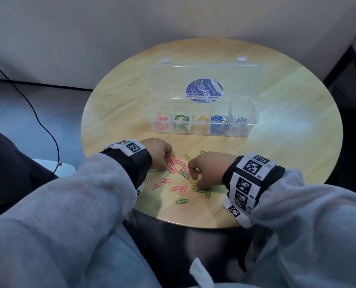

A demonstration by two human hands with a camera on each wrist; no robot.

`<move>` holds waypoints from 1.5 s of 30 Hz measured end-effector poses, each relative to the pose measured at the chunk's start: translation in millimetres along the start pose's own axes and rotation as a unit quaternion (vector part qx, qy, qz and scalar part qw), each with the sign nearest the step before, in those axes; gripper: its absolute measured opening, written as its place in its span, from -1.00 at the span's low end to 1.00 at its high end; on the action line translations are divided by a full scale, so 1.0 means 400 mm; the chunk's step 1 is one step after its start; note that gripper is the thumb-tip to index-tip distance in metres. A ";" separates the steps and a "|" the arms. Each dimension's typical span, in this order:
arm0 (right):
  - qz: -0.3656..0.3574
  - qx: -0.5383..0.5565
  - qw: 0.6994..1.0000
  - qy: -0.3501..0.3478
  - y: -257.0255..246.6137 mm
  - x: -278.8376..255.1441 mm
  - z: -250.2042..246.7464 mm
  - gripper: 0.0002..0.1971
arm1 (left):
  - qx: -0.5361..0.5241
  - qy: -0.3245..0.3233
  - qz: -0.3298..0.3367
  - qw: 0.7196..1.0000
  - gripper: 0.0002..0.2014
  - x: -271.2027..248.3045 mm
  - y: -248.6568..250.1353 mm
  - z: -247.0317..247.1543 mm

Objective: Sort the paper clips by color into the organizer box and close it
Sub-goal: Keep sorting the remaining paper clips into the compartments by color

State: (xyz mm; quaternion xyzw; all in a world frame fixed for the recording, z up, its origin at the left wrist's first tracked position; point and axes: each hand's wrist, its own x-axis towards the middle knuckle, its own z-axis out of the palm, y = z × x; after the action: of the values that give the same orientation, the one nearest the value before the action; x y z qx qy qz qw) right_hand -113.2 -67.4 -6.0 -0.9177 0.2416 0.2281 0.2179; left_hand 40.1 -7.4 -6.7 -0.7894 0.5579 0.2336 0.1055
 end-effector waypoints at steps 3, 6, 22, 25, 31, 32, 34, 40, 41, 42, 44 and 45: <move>-0.002 -0.025 1.000 -0.008 -0.005 0.003 -0.001 -0.93 | -0.046 0.004 -0.002 0.999 -0.87 0.003 -0.006 0.003; 0.005 -0.050 0.999 -0.022 -0.009 0.003 0.002 -0.83 | -0.142 -0.005 -0.014 0.990 -0.85 -0.001 -0.025 -0.006; 0.019 0.250 0.967 0.033 0.088 -0.025 -0.055 -0.82 | -0.610 -0.003 -0.127 0.782 -0.76 -0.018 -0.024 -0.061; 0.023 0.459 0.887 0.042 0.118 -0.020 -0.064 -0.82 | -0.465 -0.017 -0.101 0.880 -0.73 -0.004 -0.021 -0.054; 0.045 0.661 0.748 0.028 0.114 0.002 -0.059 -0.75 | -0.152 0.039 -0.061 0.986 -0.76 0.007 -0.005 -0.025; 0.053 0.682 0.729 0.033 0.113 0.004 -0.060 -0.74 | -0.125 0.032 -0.047 0.991 -0.76 0.009 -0.001 -0.021; 0.075 0.717 0.692 0.041 0.113 0.009 -0.059 -0.73 | -0.075 0.011 -0.018 0.997 -0.74 0.014 0.006 -0.017; 0.119 0.738 0.663 0.023 0.101 0.025 -0.058 -0.73 | -0.003 -0.007 0.012 1.000 -0.87 0.025 0.019 -0.019; 0.120 0.725 0.678 0.019 0.096 0.028 -0.058 -0.72 | -0.001 -0.008 0.012 1.000 -0.89 0.026 0.020 -0.018; 0.121 0.707 0.696 0.018 0.088 0.030 -0.060 -0.71 | -0.001 -0.009 0.013 1.000 -0.90 0.027 0.020 -0.018; 0.135 0.652 0.746 0.023 0.072 0.040 -0.064 -0.71 | -0.008 -0.008 0.017 1.000 -0.90 0.028 0.015 -0.014; 0.143 0.605 0.783 0.027 0.063 0.045 -0.066 -0.71 | -0.015 -0.008 0.020 1.000 -0.90 0.027 0.010 -0.012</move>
State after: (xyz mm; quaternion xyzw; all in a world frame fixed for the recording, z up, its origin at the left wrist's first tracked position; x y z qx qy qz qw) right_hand -104.7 -106.9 -1.5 -0.5586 0.4641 0.0388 0.6863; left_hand 40.5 -19.9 -7.5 -0.7776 0.5692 0.2502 0.0935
